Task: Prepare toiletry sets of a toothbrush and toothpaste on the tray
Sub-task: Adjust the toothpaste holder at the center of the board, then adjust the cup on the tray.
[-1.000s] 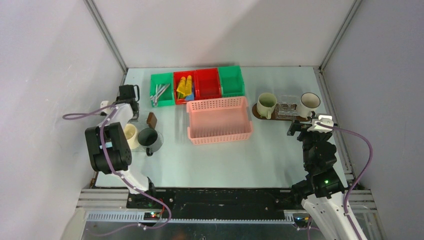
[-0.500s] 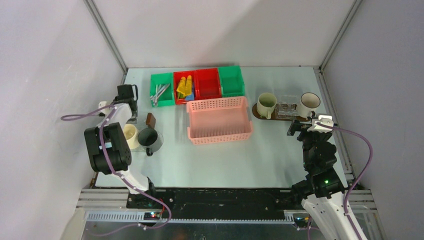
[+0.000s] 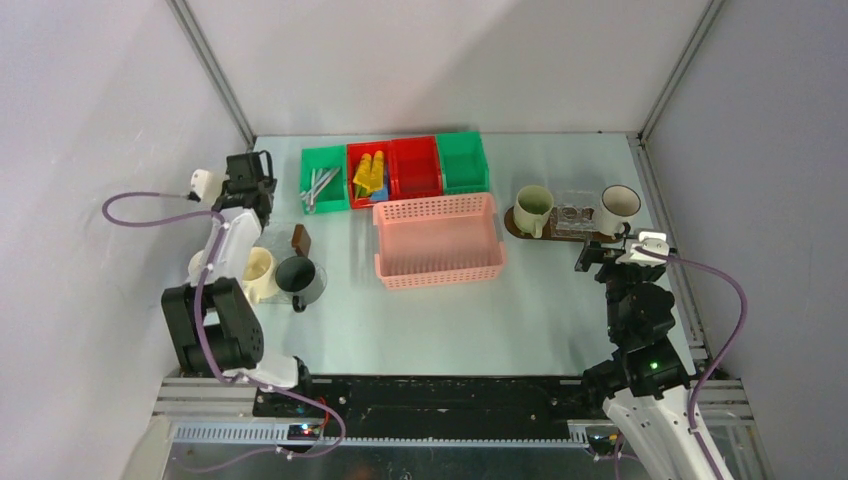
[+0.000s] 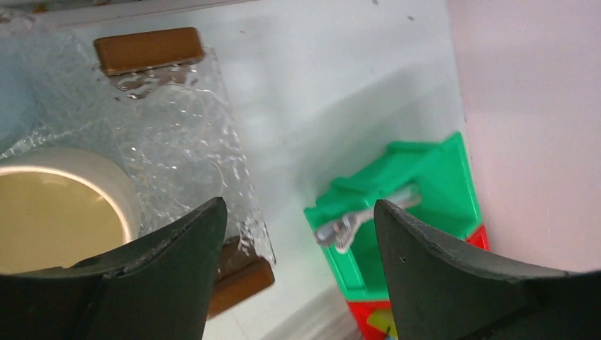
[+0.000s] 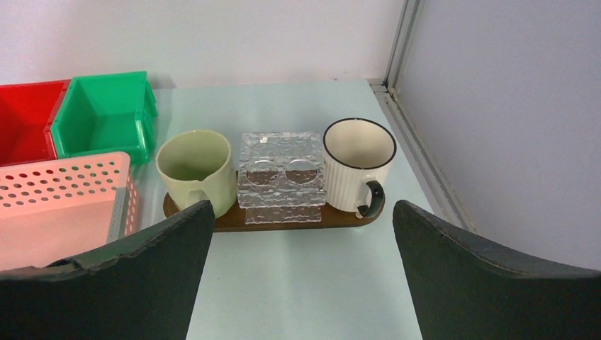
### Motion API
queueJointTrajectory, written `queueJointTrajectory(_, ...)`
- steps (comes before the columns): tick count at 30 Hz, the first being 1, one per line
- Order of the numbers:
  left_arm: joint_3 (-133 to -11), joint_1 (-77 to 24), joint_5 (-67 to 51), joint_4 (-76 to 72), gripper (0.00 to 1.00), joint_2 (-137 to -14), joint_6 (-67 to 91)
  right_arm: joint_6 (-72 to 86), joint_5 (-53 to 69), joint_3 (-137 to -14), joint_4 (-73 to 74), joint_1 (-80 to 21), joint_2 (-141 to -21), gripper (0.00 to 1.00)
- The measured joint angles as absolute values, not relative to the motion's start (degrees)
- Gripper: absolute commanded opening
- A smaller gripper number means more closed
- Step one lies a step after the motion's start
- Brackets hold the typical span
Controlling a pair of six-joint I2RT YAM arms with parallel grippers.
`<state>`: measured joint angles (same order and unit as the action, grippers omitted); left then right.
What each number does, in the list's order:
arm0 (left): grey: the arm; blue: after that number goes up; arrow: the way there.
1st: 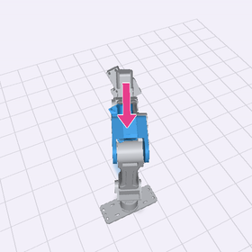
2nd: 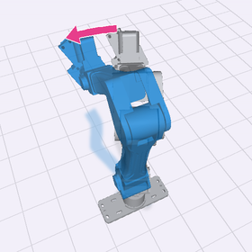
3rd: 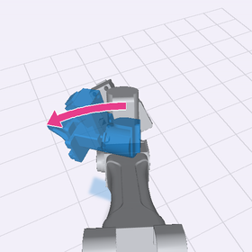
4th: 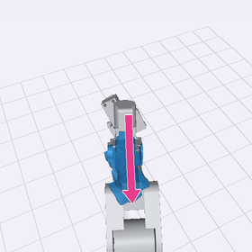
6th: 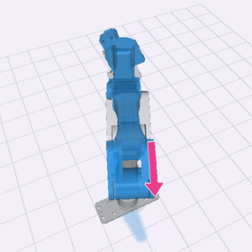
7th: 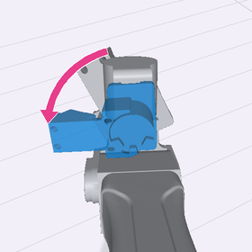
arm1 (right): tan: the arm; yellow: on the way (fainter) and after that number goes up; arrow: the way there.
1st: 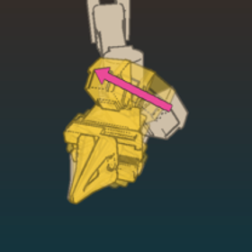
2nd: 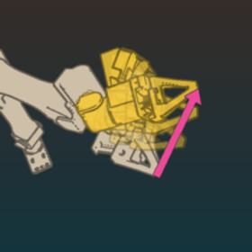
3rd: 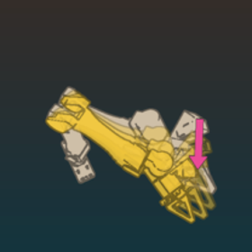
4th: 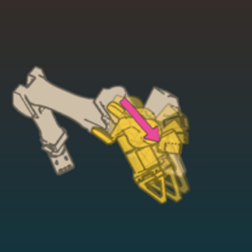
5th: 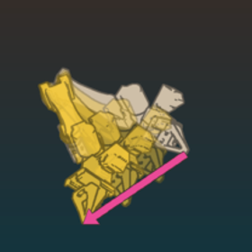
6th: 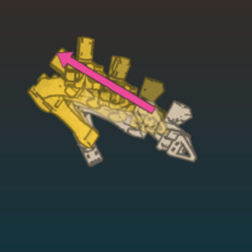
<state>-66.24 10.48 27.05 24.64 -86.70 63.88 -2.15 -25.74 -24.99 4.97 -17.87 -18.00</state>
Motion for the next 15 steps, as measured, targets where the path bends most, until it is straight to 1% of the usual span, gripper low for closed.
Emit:
queueJointTrajectory(5,-65.08,5.54,27.14,25.10,0.81,-79.70,55.99,-2.11,-25.71,-24.99,4.99,-18.09,-17.10,0.99)
queueJointTrajectory(11,-59.51,-2.37,28.53,29.06,0.77,-69.32,47.57,-1.96,-25.69,-24.99,4.99,-19.73,-16.73,0.99)
queueJointTrajectory(15,-54.08,-7.29,29.19,32.45,0.70,-63.11,44.75,-1.96,-25.69,-24.99,4.99,-21.32,-16.23,0.99)
